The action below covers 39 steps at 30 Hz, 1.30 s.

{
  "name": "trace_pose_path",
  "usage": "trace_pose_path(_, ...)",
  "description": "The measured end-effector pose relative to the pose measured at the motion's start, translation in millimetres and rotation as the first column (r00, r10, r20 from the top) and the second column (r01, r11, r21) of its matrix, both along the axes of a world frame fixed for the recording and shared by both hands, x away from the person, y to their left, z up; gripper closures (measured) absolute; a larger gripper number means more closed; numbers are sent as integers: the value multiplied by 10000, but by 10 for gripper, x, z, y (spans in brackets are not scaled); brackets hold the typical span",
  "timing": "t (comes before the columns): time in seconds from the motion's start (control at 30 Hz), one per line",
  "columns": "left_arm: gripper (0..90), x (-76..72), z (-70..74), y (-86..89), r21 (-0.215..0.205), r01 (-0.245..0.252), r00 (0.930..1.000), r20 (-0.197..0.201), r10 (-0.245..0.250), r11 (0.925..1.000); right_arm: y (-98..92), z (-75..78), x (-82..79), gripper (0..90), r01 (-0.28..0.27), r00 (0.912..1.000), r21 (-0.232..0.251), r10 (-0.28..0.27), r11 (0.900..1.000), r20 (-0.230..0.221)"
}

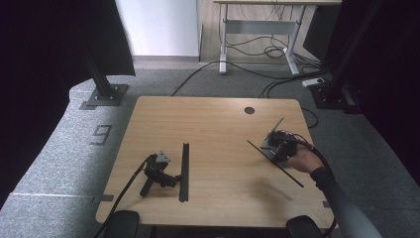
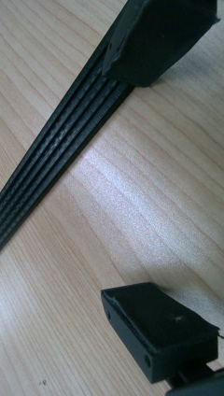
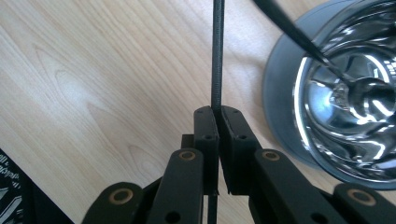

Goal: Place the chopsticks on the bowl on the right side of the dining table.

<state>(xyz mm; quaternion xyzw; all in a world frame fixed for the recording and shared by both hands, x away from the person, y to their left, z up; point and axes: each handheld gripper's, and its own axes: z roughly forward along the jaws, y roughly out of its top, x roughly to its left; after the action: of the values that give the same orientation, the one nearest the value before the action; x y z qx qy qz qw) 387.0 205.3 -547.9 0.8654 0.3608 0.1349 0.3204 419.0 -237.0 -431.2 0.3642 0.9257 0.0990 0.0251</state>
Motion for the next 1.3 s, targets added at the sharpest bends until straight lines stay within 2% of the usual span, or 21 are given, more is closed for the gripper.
trace_pose_path(0.23,0,-1,-1,-1,-17,-21,10000,-5,21,10000,-103,107,77,854,342,9988,101,-345,9994,336)
trace_pose_path(0.43,0,-1,0,-1,-12,-12,10000,-14,12,10000,-182,105,187,854,659,9966,32,-660,9978,484)
trace_pose_path(0.63,0,-1,0,-1,-13,-11,10000,-15,11,10000,-236,23,305,855,1085,9929,-67,-1081,9941,493)
trace_pose_path(1.03,0,-2,-1,-2,-40,-26,10000,-14,25,10000,-289,-182,490,855,1543,9870,-181,-1533,9879,476)
trace_pose_path(1.3,0,-2,-1,-2,-33,-22,10000,-15,22,10000,-328,-281,548,855,1822,9822,-143,-1813,9832,486)
